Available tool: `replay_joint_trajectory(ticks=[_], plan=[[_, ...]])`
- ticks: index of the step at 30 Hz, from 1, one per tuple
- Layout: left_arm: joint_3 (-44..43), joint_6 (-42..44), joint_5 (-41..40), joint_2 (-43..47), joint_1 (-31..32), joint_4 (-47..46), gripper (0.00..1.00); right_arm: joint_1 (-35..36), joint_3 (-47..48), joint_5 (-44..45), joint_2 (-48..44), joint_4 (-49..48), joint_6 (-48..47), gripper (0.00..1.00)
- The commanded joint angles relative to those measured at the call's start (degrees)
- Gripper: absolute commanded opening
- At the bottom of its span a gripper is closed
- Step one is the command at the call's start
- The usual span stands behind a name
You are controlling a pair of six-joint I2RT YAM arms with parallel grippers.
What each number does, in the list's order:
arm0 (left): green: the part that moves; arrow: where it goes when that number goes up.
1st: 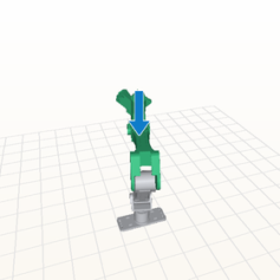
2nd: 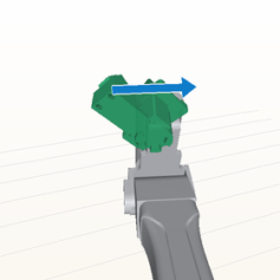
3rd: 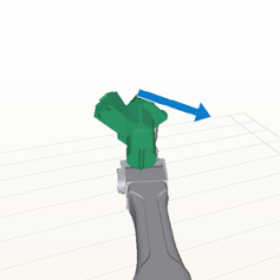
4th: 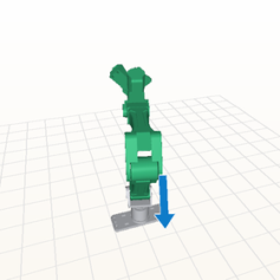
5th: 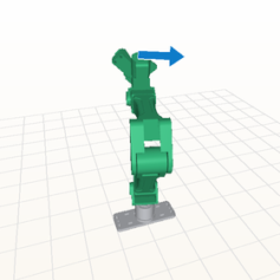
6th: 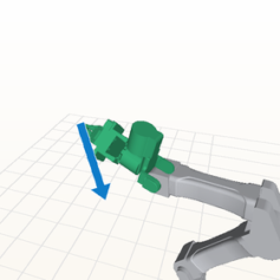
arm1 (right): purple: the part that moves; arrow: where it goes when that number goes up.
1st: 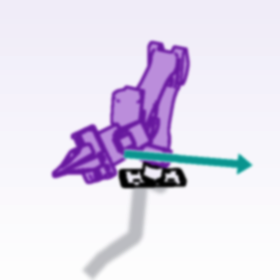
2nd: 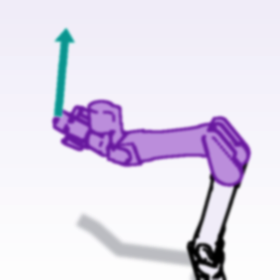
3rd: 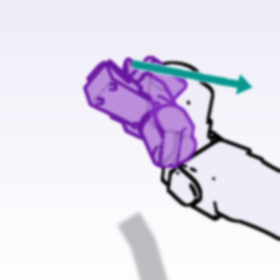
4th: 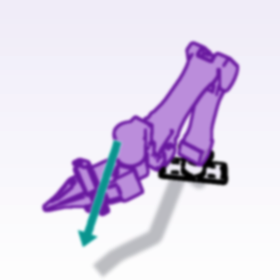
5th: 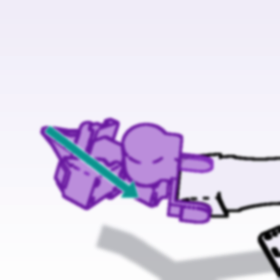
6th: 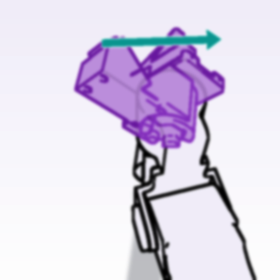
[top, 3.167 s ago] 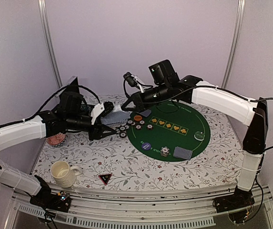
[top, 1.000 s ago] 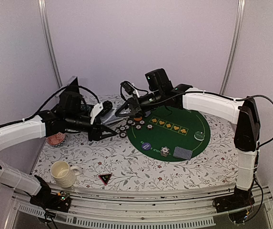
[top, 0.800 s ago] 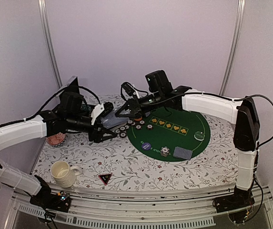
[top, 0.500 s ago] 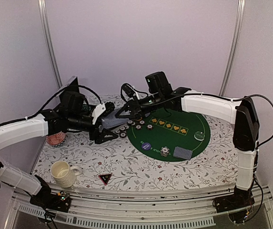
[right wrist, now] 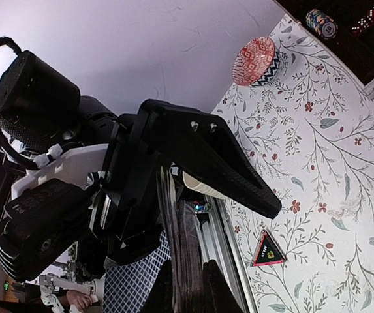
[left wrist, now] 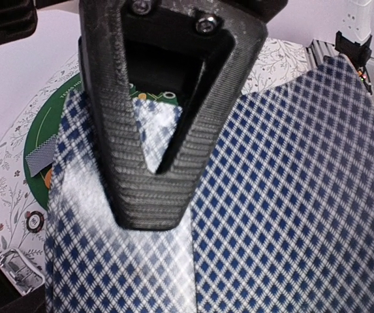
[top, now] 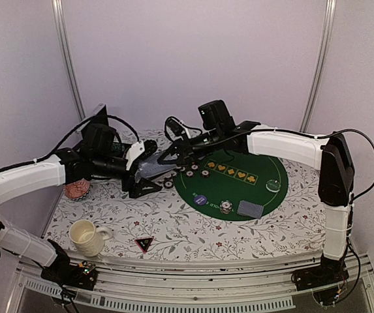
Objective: Distribute texas hold em gaming equipment
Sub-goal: Pass from the left arm to the right, then pass from the right arm to the left
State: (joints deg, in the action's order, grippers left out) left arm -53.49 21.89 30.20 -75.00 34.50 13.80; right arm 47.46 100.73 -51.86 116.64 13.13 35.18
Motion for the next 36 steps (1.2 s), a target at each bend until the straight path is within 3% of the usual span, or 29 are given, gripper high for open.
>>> replay_joint_trajectory(ticks=[1, 14, 20, 26, 36], plan=[[-2.15, 1.02, 1.34, 1.44, -0.55, -1.05, 0.96, 1.38, -1.38, -4.10, 1.13, -0.12, 0.29, 0.01], [-2.31, 0.44, 3.96, 0.59, -1.16, -0.95, 0.98, 1.38, -1.67, -4.05, 1.39, -0.33, 0.31, 0.01], [-2.75, 0.26, 7.81, -0.33, -1.17, -0.52, 0.80, 1.47, -1.51, -4.24, 1.66, -0.86, 0.66, 0.01], [-2.94, 0.17, 9.45, -0.91, -1.10, 0.00, 0.69, 1.46, -1.35, -4.32, 1.95, -1.20, 1.03, 0.01], [-2.67, 0.11, 8.97, -1.80, -1.15, 0.78, 0.77, 1.54, -1.06, -4.42, 1.75, -1.69, 1.54, 0.01]])
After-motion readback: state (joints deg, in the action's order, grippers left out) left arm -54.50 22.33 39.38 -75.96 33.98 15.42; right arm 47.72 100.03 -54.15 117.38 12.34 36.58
